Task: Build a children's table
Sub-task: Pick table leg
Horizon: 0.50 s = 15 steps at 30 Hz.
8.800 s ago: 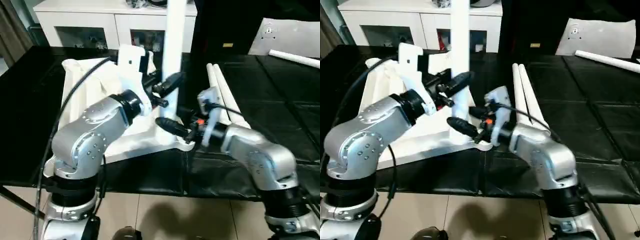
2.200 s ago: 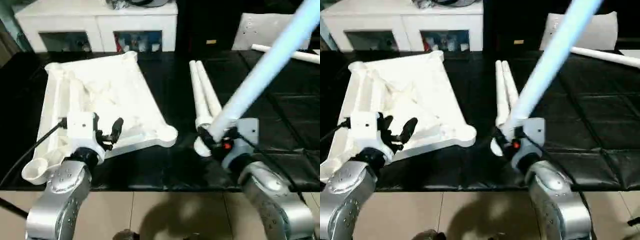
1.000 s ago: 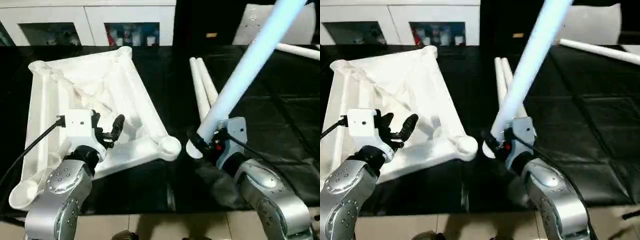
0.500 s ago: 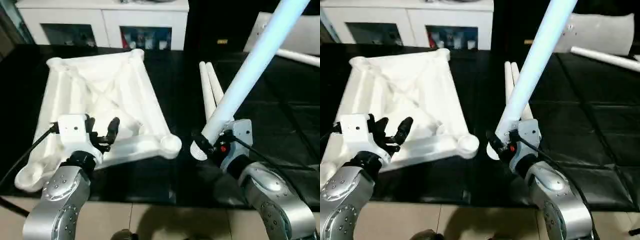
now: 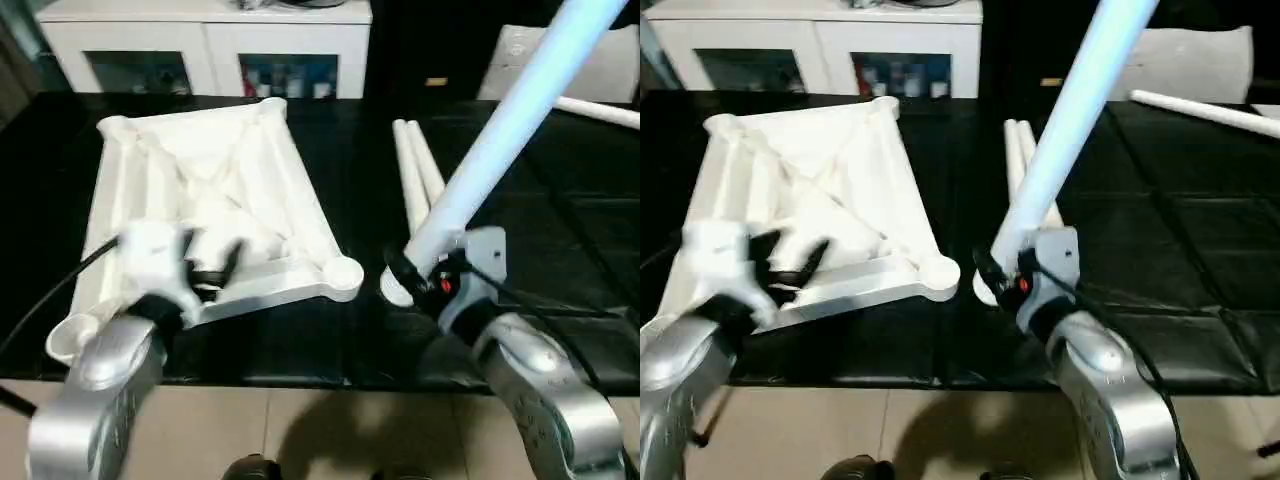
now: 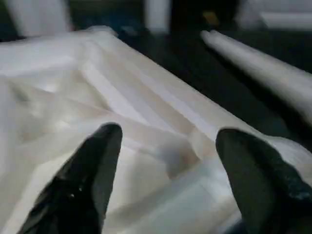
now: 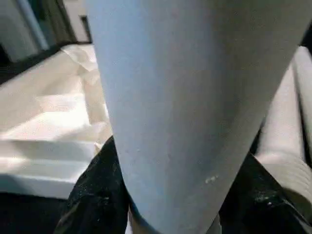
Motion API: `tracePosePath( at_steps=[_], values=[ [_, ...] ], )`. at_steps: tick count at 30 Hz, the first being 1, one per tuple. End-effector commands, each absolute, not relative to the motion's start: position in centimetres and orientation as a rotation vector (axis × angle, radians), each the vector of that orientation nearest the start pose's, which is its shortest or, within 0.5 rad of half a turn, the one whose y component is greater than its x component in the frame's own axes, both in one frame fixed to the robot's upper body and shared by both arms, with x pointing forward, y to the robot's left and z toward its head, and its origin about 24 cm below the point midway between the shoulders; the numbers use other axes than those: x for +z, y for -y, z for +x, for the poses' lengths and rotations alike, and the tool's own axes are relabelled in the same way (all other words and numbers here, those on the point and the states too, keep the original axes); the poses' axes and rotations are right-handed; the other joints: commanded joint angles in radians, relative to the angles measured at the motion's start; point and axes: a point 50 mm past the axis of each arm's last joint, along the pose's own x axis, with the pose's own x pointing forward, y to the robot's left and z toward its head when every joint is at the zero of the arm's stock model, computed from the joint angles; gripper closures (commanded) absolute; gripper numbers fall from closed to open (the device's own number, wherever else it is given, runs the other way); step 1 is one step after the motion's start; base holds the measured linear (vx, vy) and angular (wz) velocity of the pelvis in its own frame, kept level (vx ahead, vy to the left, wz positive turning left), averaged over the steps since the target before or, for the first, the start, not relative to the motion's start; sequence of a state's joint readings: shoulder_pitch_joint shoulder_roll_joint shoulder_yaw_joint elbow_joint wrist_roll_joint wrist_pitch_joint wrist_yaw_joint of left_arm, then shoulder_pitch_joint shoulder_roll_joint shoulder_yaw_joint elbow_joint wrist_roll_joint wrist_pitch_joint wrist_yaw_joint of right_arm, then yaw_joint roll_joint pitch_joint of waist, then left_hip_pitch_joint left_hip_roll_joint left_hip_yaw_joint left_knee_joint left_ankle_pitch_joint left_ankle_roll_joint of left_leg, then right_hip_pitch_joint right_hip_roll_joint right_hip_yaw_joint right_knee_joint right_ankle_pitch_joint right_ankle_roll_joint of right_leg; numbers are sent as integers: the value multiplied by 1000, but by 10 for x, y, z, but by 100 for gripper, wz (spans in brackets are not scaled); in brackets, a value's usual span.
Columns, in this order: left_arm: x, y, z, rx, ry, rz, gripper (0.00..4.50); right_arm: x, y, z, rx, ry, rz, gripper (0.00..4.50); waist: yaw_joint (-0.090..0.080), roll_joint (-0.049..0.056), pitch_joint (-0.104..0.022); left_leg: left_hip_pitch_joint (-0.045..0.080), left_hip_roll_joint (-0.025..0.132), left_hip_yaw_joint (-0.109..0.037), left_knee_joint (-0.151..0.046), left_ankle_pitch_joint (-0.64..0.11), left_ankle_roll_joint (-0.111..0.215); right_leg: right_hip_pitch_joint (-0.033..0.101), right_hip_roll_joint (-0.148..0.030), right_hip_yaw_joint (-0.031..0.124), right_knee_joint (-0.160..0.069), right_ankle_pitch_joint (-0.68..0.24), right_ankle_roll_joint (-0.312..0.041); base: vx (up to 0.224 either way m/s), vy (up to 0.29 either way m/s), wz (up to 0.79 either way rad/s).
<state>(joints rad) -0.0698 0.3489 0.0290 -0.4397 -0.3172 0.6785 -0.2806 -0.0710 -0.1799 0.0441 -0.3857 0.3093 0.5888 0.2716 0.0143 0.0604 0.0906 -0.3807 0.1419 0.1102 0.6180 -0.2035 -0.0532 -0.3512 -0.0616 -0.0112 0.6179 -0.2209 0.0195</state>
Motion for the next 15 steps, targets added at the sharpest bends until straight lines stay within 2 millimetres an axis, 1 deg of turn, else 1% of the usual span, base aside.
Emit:
tracePosePath(
  at_steps=[1,2,3,4,5,6,7,8,9,10,11,12,13,14,15],
  values=[
    [97,-166,252,-485,-259,79,105,97,138,253,463,-122,100,259,6,3,-62,10,50,-14,-94,-225,-28,10,-62,31,-71,-156,-177,0,0,0],
    [96,-166,254,-508,-274,91,105,97,139,254,470,-123,92,259,7,7,-71,4,50,-10,-91,-177,-22,17,-60,29,-63,-80,-190,0,0,0],
    [95,-165,257,-556,-287,125,105,97,139,254,494,-123,90,259,11,6,-79,3,47,-7,-86,-144,-16,19,-57,29,-60,-38,-190,0,0,0],
    [96,-163,259,-611,-296,151,105,98,139,254,515,-120,87,259,18,10,-87,6,46,-3,-77,-79,-4,16,-55,28,-52,52,-196,0,0,0],
    [96,-162,260,-647,-304,161,105,98,140,254,520,-110,83,259,20,10,-89,3,44,-1,-75,-52,3,19,-55,27,-48,85,-201,0,0,0],
    [97,-159,261,-751,-324,190,105,100,140,255,537,-89,77,259,24,9,-90,2,44,2,-74,-30,12,19,-56,26,-46,119,-212,0,0,0],
    [97,-157,262,-808,-329,209,133,101,141,256,548,-73,73,259,30,15,-92,3,43,4,-73,-31,19,18,-57,25,-44,112,-217,0,0,0],
    [96,-155,263,-877,-341,239,133,102,142,257,553,-69,70,259,28,10,-92,2,47,5,-74,-35,21,20,-57,25,-43,114,-230,0,0,0],
    [96,-154,264,-913,-348,256,140,101,143,257,556,-72,69,259,32,10,-88,2,46,5,-77,-52,25,17,-57,24,-48,85,-229,0,0,0],
    [94,-153,266,-969,-364,276,146,99,143,257,580,-102,74,259,33,12,-88,6,48,7,-80,-87,23,16,-57,25,-50,31,-233,0,0,0],
    [93,-151,266,-1007,-382,283,159,99,144,257,595,-114,78,259,32,12,-87,7,50,8,-81,-104,19,16,-58,26,-49,11,-237,0,0,0],
    [91,-150,267,-1046,-397,295,159,98,144,256,607,-120,83,259,33,7,-87,6,51,8,-84,-126,15,17,-60,27,-51,-28,-239,0,0,0],
    [90,-149,268,-1070,-397,310,181,98,144,256,613,-119,86,259,33,10,-84,9,53,9,-86,-155,12,12,-60,28,-55,-74,-237,0,0,0],
    [89,-149,269,-1082,-396,319,181,98,145,256,616,-118,88,259,31,10,-83,9,54,9,-89,-190,0,12,-61,29,-58,-119,-234,0,0,0],
    [89,-149,269,-1082,-396,319,186,98,145,256,616,-118,88,259,32,10,-84,11,55,9,-90,-202,-5,12,-63,29,-58,-135,-233,0,0,0]
  ],
)
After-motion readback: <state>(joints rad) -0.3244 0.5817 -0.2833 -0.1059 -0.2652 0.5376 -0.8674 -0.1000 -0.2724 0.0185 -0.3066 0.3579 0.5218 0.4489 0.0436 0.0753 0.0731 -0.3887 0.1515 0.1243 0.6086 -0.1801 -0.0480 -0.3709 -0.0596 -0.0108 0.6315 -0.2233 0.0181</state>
